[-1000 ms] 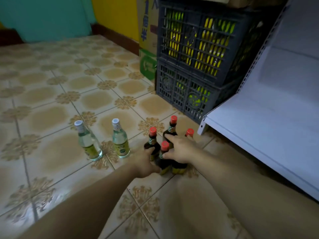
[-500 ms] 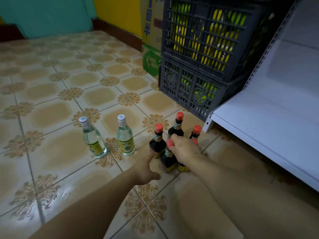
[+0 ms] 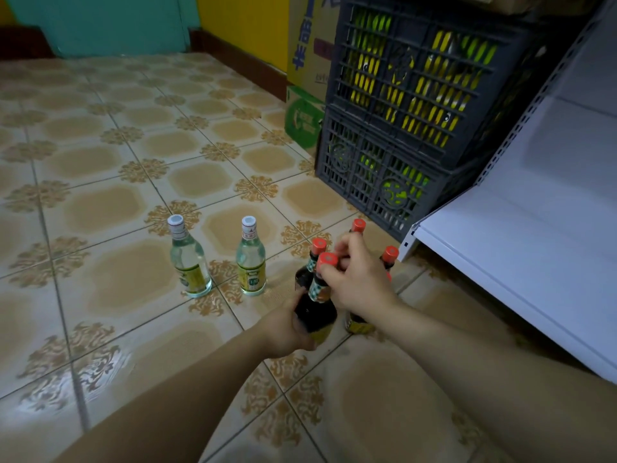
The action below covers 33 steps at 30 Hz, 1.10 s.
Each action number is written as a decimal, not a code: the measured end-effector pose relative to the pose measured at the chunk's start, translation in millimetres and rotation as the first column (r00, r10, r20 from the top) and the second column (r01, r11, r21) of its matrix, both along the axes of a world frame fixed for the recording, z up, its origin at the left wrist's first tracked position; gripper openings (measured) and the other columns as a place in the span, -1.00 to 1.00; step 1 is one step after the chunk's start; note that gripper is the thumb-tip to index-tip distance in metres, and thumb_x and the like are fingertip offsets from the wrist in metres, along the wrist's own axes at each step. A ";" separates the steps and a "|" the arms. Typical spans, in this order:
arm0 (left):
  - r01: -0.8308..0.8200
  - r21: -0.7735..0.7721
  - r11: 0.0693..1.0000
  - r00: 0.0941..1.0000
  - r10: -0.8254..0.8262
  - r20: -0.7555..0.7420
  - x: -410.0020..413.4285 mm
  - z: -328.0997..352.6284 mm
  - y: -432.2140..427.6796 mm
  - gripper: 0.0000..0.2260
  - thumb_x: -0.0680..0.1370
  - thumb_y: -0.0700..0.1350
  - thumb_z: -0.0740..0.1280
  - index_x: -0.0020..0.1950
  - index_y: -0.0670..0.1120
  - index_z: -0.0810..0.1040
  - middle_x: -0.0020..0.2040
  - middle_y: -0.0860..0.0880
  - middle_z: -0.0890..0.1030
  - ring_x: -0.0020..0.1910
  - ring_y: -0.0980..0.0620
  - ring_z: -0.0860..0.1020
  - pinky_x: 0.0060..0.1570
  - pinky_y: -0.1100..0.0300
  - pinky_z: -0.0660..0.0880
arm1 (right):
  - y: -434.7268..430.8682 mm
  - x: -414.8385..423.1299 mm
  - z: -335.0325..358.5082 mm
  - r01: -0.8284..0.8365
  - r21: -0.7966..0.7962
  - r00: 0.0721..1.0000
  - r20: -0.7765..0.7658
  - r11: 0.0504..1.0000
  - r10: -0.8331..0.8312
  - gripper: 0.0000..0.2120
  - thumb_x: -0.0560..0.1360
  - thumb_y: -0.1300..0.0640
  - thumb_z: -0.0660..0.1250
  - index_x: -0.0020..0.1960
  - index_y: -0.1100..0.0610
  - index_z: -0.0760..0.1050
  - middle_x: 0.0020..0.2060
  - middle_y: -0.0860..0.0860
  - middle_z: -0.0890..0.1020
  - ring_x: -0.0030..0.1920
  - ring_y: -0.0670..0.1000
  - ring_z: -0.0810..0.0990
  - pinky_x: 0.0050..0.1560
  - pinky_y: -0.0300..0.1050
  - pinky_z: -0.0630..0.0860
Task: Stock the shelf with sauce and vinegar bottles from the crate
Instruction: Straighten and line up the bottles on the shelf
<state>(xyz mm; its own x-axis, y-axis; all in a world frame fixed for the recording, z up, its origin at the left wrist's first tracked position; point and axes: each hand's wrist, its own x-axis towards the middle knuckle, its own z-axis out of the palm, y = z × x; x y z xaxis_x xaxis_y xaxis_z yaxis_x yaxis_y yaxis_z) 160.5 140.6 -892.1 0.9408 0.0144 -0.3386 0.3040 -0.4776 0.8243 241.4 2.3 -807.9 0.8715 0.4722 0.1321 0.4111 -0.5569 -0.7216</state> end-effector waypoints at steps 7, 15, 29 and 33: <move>-0.103 -0.319 0.942 0.956 0.182 0.228 -11.9 55.5 27.0 -0.30 0.31 -0.24 0.49 0.27 0.21 0.22 0.11 0.08 0.49 -0.04 0.18 0.58 -0.18 0.19 0.59 | 26.3 -2.7 68.7 0.029 0.435 0.999 0.012 0.900 -0.038 -0.69 0.37 -0.05 0.41 0.00 -0.24 0.33 -0.24 -0.22 0.57 -0.26 -0.21 0.58 -0.25 -0.29 0.53; -0.072 -0.630 0.773 0.894 0.330 0.303 -25.4 150.4 43.2 -0.37 0.25 -0.23 0.49 0.18 0.30 0.47 0.19 -0.10 0.54 0.04 -0.04 0.63 -0.04 0.03 0.59 | 46.4 -2.4 112.2 -0.216 0.395 0.949 -0.132 0.893 0.288 -0.84 0.41 -0.06 0.38 -0.04 -0.06 0.54 -0.20 -0.13 0.69 -0.19 -0.17 0.66 -0.21 -0.29 0.54; 0.106 -0.667 0.737 0.870 0.256 0.421 -28.8 215.0 11.0 -0.32 0.35 -0.23 0.40 0.40 0.18 0.32 0.15 -0.12 0.62 0.05 -0.27 0.61 0.04 -0.31 0.50 | 3.0 0.5 187.7 -0.119 0.509 0.948 -0.196 0.852 0.250 -0.66 0.42 -0.13 0.37 0.16 -0.07 0.52 -0.06 -0.04 0.69 -0.08 -0.04 0.69 -0.15 -0.11 0.57; 0.220 -0.671 0.708 0.833 0.222 0.508 1.8 257.0 -22.9 -0.30 0.31 -0.20 0.45 0.39 0.20 0.35 0.15 -0.12 0.61 0.05 -0.22 0.62 -0.08 -0.12 0.58 | -55.5 -3.5 236.7 -0.194 0.429 0.947 -0.152 0.882 0.283 -0.43 0.37 -0.08 0.41 0.36 -0.21 0.38 0.00 0.02 0.68 -0.12 -0.02 0.70 -0.34 -0.14 0.58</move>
